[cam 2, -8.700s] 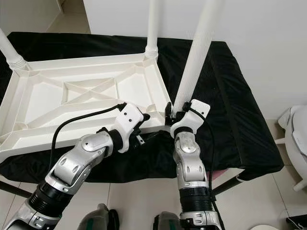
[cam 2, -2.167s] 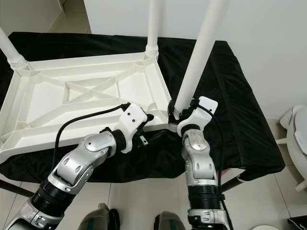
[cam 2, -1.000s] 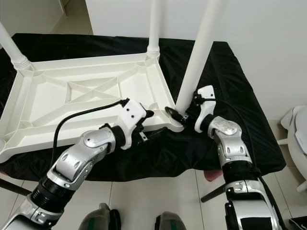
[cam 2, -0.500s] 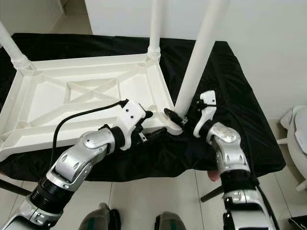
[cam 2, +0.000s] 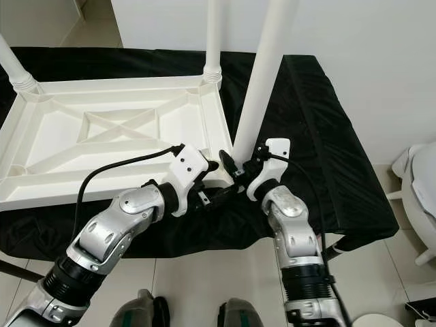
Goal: Building children table
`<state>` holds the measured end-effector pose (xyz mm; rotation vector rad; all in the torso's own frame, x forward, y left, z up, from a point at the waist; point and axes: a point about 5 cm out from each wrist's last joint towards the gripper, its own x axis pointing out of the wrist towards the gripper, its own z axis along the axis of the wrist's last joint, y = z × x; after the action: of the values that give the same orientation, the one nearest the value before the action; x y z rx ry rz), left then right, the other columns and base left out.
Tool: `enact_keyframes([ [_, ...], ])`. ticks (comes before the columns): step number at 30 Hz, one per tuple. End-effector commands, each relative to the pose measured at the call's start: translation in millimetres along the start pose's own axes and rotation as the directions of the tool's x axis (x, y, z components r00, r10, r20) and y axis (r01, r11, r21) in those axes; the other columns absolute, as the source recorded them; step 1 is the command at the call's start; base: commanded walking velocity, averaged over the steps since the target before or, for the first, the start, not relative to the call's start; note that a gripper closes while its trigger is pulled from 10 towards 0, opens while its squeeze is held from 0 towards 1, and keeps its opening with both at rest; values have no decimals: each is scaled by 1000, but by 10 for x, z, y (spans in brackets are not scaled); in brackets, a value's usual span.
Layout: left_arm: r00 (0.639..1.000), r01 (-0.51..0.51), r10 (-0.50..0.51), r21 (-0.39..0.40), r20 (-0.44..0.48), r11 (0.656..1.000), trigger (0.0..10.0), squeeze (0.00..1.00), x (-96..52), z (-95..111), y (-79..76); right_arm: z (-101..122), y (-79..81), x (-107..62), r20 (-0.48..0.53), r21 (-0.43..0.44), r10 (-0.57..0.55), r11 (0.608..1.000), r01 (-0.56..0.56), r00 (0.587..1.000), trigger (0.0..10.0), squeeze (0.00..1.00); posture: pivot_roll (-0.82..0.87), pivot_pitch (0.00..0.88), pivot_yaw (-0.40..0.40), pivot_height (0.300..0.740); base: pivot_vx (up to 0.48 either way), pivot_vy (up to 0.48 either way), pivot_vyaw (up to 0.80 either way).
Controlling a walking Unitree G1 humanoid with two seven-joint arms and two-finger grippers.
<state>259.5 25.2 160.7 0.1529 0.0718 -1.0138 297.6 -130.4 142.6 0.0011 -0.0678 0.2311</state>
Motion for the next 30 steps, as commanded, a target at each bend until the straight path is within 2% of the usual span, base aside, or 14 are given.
enact_keyframes([
  [1,999,52,-52,-4,-5,999,10000,0,-12,-7,-43,-67,-131,-48,-43,40,-143,989,145,989,10000,0,-178,48,15,740,0,0,0],
  [2,999,51,-51,-4,-5,999,10000,0,-12,-8,-42,-75,-125,-65,-47,43,-223,973,225,974,10000,0,-178,47,16,740,0,0,0],
  [3,999,51,-51,-4,-5,999,10000,0,-12,-8,-42,-75,-125,-65,-47,43,-223,973,225,974,10000,0,-178,47,16,740,0,0,0],
  [5,999,48,-48,-3,-5,999,10000,0,-15,-8,-35,-74,-68,-105,-51,39,-298,953,300,953,10000,0,-170,41,13,740,0,0,0],
  [16,999,47,-47,0,-5,999,10000,0,-11,-7,-31,-47,-12,-119,-69,32,-297,953,300,952,10000,0,-175,38,14,740,0,0,0],
  [17,999,46,-46,0,-5,999,10000,0,-12,-6,-28,-38,23,-120,-69,31,-284,957,287,956,10000,506,-175,38,14,740,0,0,0],
  [19,999,46,-46,0,-5,999,10000,0,-12,-6,-28,-38,23,-120,-69,31,-284,957,287,956,10000,506,-175,38,14,740,0,0,0],
  [20,999,45,-45,-1,-5,999,10000,0,-15,-9,-29,-9,55,-125,-50,44,-251,966,253,967,10000,1000,-172,40,9,740,0,0,0],
  [24,999,41,-41,-4,-6,999,10000,0,-14,-15,-35,55,53,-139,-4,66,-191,979,191,982,10000,1000,-169,36,3,740,0,0,0],
  [27,999,38,-38,-2,-4,999,10000,0,-9,-11,-29,116,-103,-131,33,80,-83,994,80,996,10000,1000,-170,29,0,740,0,0,0],
  [29,999,39,-39,0,-4,999,10000,0,-8,-10,-25,107,-201,-116,16,65,13,998,-14,1000,10000,1000,-174,26,1,740,0,0,0],
  [30,999,40,-40,1,-4,999,10000,0,-6,-11,-25,86,-241,-107,0,46,58,997,-58,998,10000,0,-174,25,0,740,0,0,0],
])
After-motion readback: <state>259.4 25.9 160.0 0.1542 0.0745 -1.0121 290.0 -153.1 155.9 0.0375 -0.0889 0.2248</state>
